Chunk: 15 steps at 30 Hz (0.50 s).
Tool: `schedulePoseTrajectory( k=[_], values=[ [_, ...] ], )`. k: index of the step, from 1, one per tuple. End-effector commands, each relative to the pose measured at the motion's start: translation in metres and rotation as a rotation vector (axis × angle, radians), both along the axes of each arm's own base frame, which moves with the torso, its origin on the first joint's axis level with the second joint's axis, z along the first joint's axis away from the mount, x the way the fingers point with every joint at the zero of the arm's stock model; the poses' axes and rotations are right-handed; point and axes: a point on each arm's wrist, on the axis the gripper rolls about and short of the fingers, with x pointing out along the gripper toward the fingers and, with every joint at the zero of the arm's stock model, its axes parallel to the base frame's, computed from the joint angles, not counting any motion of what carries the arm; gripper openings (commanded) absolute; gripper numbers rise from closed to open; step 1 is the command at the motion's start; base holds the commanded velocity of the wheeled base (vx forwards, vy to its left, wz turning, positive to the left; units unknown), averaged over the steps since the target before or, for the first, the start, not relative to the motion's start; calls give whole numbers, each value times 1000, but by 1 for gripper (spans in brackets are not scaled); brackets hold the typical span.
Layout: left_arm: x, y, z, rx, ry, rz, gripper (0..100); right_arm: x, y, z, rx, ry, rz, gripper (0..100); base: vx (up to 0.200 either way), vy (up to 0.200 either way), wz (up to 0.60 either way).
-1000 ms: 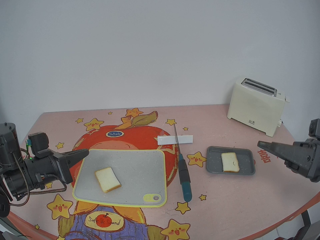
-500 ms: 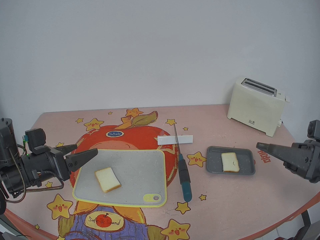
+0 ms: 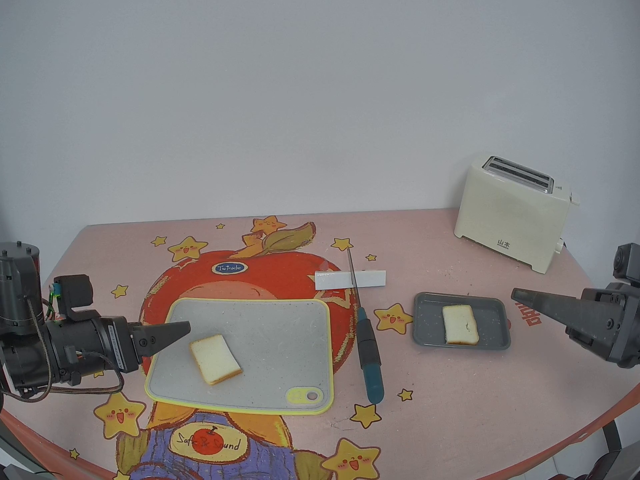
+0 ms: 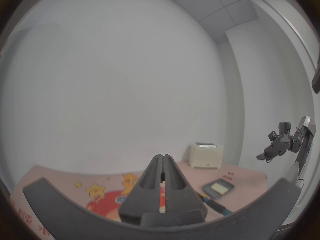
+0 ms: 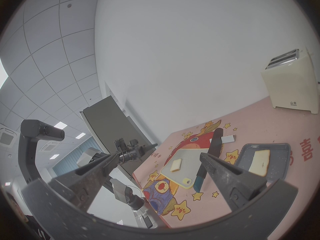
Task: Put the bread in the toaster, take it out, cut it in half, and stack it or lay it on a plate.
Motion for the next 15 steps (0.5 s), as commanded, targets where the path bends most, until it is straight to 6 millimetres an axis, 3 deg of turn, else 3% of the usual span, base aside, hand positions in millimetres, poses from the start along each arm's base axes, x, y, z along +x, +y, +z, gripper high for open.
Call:
schedulePoseTrajectory(
  k=[1, 7, 15],
  values=[
    [-4, 1, 7, 20, 5, 7, 100, 0, 0, -1, -3, 1, 3, 100, 0, 0, 0],
    [-6, -5, 2, 75, 19, 29, 100, 0, 0, -1, -4, 2, 3, 100, 0, 0, 0],
    [8, -12, -14, 216, 43, 79, 100, -1, 0, -3, -6, 6, 6, 100, 0, 0, 0]
  ],
)
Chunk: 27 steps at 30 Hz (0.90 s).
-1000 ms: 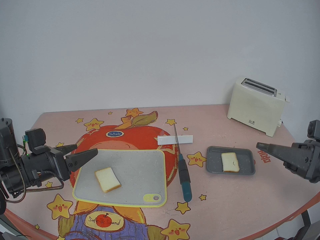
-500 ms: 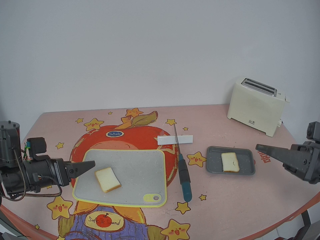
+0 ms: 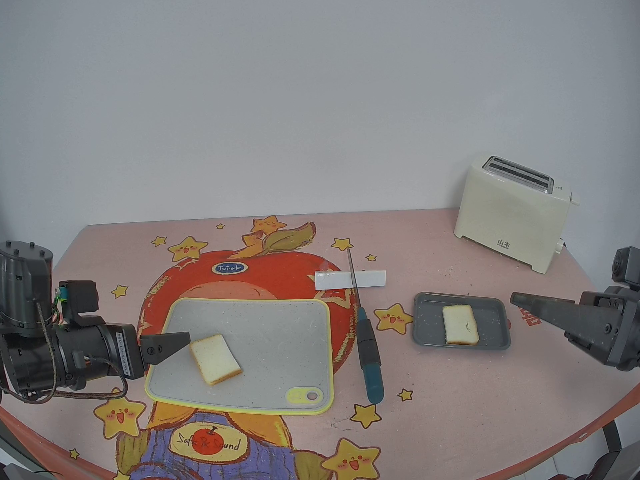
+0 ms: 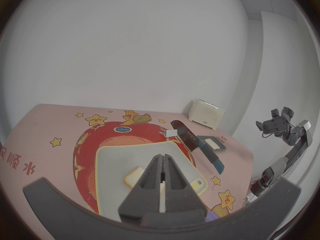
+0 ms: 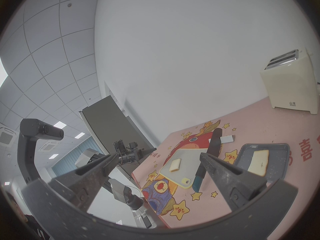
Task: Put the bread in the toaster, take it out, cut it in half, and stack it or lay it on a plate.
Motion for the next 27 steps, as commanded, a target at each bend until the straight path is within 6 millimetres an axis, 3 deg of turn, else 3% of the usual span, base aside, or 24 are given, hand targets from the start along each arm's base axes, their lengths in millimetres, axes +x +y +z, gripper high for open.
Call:
schedulePoseTrajectory(
  k=[1, 11, 27],
  values=[
    [9, -5, -15, 100, 37, 16, 100, 0, 0, 0, -1, 1, 2, 100, 0, 0, 0],
    [22, -11, -38, 253, 85, 67, 100, 0, 0, -1, -2, 4, 3, 100, 0, 0, 0],
    [31, -23, -42, 332, 46, 106, 100, 1, 1, -7, -30, 5, 8, 100, 0, 0, 0]
  ],
)
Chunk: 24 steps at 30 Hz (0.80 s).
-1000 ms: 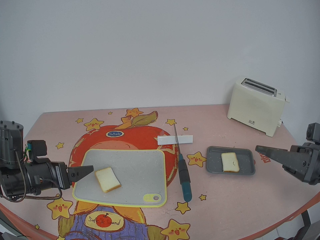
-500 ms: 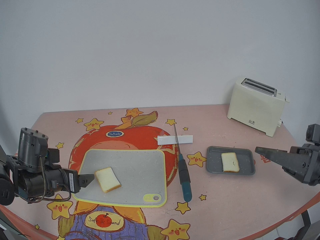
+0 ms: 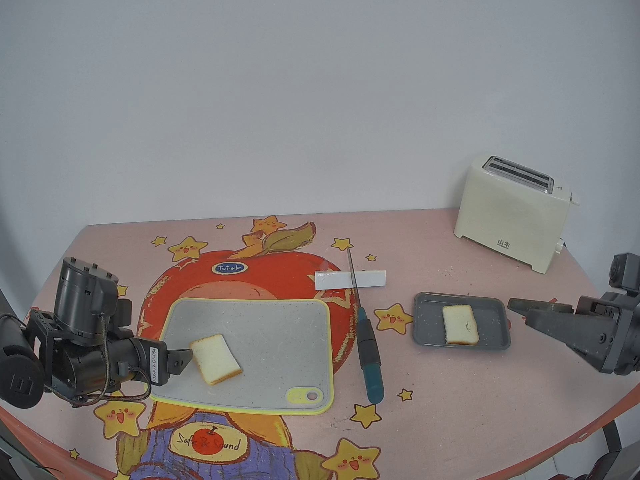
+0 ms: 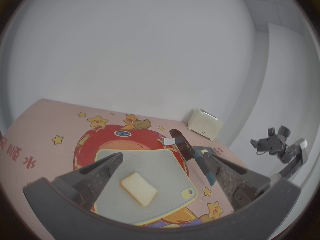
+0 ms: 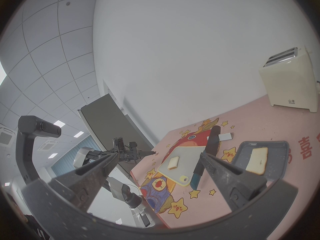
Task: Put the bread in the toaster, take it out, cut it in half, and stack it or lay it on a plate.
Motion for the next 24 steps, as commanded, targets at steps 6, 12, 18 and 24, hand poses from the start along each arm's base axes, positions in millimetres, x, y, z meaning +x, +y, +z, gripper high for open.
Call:
schedulePoseTrajectory(
  k=[6, 12, 18, 24],
  values=[
    [11, -7, -7, -12, -27, 5, 100, 1, 1, -2, -6, 9, 2, 100, 0, 0, 0],
    [11, -8, -13, -2, -5, 1, 100, 1, 1, -4, -13, 7, 3, 100, 0, 0, 0],
    [13, -9, -16, 7, 6, 1, 100, 3, 2, -6, -26, 11, 2, 100, 0, 0, 0],
    [15, -10, -18, 7, 12, 2, 100, 2, 2, -7, -24, 6, 7, 100, 0, 0, 0]
  ],
)
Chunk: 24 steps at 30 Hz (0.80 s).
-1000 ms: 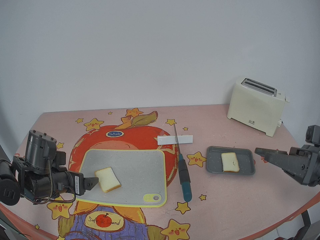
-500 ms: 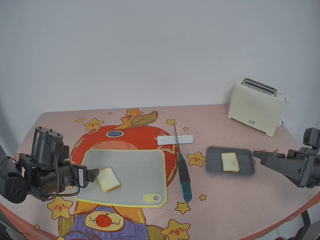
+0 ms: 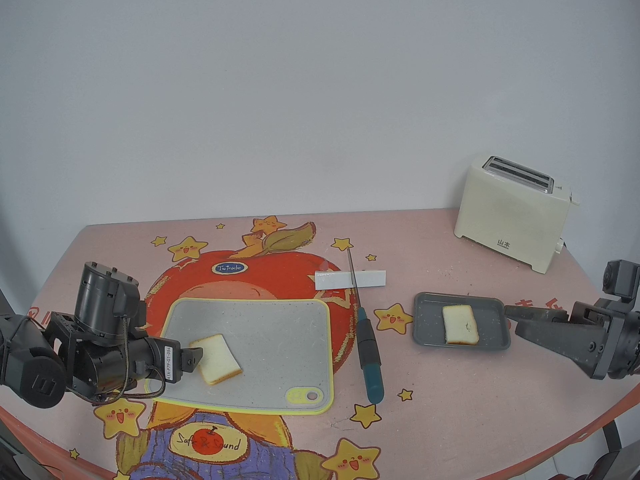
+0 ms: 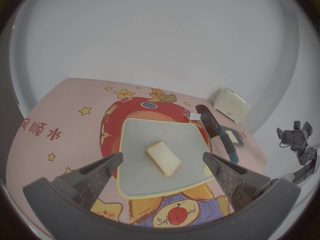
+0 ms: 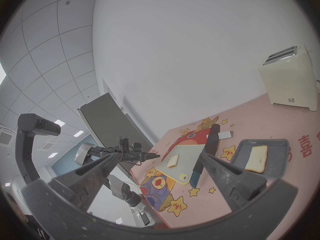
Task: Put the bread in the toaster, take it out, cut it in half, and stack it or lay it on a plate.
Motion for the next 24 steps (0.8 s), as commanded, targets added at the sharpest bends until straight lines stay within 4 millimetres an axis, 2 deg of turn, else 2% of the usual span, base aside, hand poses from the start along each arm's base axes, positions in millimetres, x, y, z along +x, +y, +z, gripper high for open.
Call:
schedulePoseTrajectory(
  k=[1, 24],
  values=[
    [3, -2, -3, 6, 9, 3, 100, 0, 0, 0, -1, 2, 3, 100, 0, 0, 0],
    [4, -2, -11, 7, 2, 4, 100, 0, 1, -2, -6, 12, 6, 100, 0, 0, 0]
  ],
)
